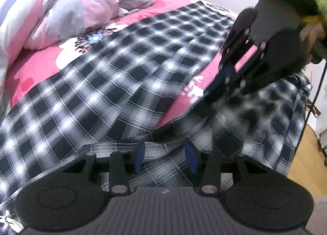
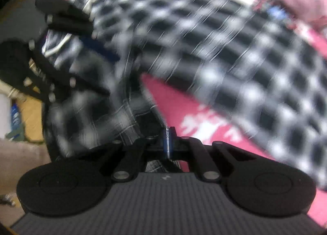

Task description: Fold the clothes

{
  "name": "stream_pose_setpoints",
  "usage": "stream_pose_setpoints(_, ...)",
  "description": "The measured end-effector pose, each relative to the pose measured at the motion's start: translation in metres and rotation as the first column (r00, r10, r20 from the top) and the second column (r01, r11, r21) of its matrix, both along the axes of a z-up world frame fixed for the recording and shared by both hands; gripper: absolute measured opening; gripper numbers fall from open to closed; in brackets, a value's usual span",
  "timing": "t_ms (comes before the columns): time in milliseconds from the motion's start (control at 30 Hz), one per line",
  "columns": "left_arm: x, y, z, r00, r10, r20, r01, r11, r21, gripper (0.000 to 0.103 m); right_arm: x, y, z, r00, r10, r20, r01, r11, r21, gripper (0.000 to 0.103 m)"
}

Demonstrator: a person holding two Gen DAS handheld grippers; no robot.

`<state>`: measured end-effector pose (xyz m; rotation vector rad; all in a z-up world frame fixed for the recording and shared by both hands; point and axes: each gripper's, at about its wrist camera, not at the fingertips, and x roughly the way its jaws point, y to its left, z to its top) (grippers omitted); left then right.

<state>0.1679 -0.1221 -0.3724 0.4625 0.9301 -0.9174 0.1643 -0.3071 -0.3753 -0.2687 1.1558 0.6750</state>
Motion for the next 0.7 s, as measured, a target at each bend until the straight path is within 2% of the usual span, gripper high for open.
stream_pose_setpoints(133, 0.003, -0.001, -0.007, 0.998, 0.034, 0.048, -0.035, 0.999, 0.026, 0.050, 0.010, -0.005, 0.011, 0.993, -0.091, 0.080, 0.093, 0.995, -0.027, 0.002)
stream_pose_setpoints(267, 0.005, -0.007, -0.018, 0.991, 0.045, 0.129, -0.058, 0.994, 0.092, 0.050, 0.027, -0.017, -0.011, 0.966, -0.244, 0.082, 0.253, 0.958, -0.131, 0.004)
stream_pose_setpoints(333, 0.006, -0.008, -0.022, 0.985, 0.056, 0.165, -0.074, 0.992, 0.105, 0.049, 0.028, -0.025, -0.006, 0.952, -0.298, 0.075, 0.304, 0.949, -0.079, 0.004)
stream_pose_setpoints(367, 0.011, -0.008, -0.023, 0.983, 0.084, 0.165, -0.101, 0.990, 0.096, 0.048, 0.025, -0.027, 0.001, 0.952, -0.298, 0.074, 0.301, 0.953, -0.028, 0.004)
stream_pose_setpoints(433, 0.021, -0.007, -0.023, 0.977, 0.140, 0.163, -0.155, 0.985, 0.078, 0.048, 0.015, -0.023, 0.012, 0.967, -0.240, 0.084, 0.238, 0.971, 0.037, 0.012)
stream_pose_setpoints(500, 0.031, -0.006, -0.024, 0.967, 0.196, 0.161, -0.208, 0.976, 0.059, 0.047, 0.007, -0.012, 0.017, 0.984, -0.152, 0.098, 0.146, 0.987, 0.062, 0.041)
stream_pose_setpoints(600, 0.046, -0.005, -0.025, 0.948, 0.278, 0.156, -0.286, 0.958, 0.032, 0.047, 0.003, 0.002, 0.010, 0.991, -0.043, 0.127, 0.036, 0.998, 0.053, 0.045)
stream_pose_setpoints(700, 0.061, -0.003, -0.026, 0.922, 0.358, 0.148, -0.363, 0.932, 0.006, 0.046, 0.016, 0.010, -0.006, 0.992, -0.053, 0.111, 0.046, 0.997, 0.068, 0.041)
